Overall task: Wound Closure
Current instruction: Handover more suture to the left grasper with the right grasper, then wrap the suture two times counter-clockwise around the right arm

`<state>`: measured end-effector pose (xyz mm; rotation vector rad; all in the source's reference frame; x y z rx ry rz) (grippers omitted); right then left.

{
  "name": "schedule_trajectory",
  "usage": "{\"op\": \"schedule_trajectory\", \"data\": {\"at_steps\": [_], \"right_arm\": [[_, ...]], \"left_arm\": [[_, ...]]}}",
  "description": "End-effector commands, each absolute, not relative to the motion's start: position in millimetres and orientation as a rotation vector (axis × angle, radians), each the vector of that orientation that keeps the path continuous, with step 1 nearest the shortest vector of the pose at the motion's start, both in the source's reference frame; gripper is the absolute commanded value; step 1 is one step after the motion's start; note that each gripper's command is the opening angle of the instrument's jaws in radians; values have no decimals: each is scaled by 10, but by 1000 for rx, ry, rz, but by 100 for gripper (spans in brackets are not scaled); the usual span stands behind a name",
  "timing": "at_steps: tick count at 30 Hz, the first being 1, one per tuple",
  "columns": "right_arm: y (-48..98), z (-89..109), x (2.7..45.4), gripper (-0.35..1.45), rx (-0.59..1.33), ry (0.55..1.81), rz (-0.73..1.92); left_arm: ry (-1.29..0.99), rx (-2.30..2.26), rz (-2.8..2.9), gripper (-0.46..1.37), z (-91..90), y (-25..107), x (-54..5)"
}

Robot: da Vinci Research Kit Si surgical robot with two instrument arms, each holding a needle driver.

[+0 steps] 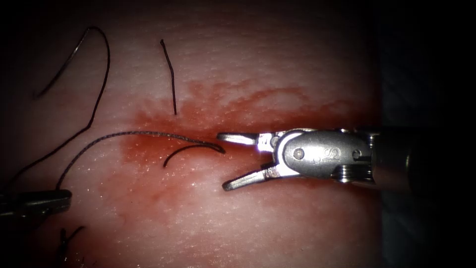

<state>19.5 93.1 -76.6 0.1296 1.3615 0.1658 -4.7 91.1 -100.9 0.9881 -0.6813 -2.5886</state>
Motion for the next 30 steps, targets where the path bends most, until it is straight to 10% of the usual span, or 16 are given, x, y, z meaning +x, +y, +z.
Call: {"op": "schedule_trajectory", "data": {"at_steps": [1,30], "right_arm": [[932,-767,190,143,133,1353,169],[969,-757,171,97,66,1324,243]], "left_arm": [[-686,983,-2592,-35,-1010,912,-46],[-738,975,-2600,-35,-1009,917,-47]]}}
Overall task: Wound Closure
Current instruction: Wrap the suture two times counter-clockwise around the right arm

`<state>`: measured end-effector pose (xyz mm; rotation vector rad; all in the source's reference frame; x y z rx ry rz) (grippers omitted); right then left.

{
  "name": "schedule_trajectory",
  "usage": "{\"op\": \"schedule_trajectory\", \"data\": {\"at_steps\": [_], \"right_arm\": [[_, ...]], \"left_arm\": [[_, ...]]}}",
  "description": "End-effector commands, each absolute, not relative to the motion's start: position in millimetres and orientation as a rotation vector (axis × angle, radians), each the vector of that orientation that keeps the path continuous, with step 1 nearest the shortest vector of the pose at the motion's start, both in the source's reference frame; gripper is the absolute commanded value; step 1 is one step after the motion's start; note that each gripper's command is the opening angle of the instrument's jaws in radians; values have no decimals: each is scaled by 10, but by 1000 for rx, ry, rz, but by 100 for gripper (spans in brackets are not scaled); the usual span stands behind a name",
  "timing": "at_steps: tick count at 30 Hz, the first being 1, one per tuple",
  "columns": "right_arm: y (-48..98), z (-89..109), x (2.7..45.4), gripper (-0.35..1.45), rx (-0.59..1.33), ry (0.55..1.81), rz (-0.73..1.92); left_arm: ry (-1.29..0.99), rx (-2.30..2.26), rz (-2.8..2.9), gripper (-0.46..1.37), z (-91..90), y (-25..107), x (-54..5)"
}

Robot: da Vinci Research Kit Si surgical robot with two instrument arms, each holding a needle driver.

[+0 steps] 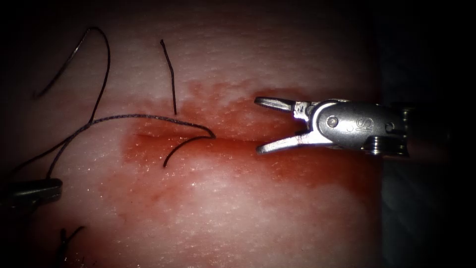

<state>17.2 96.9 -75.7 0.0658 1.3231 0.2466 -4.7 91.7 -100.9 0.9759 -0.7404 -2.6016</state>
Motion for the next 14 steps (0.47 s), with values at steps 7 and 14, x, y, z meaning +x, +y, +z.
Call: {"op": "schedule_trajectory", "data": {"at_steps": [7,14], "right_arm": [[969,-757,171,92,60,1326,240],[970,-756,172,83,56,1325,236]], "left_arm": [[-735,985,-2593,-35,-1006,916,-49],[-735,986,-2592,-35,-1005,916,-50]]}}
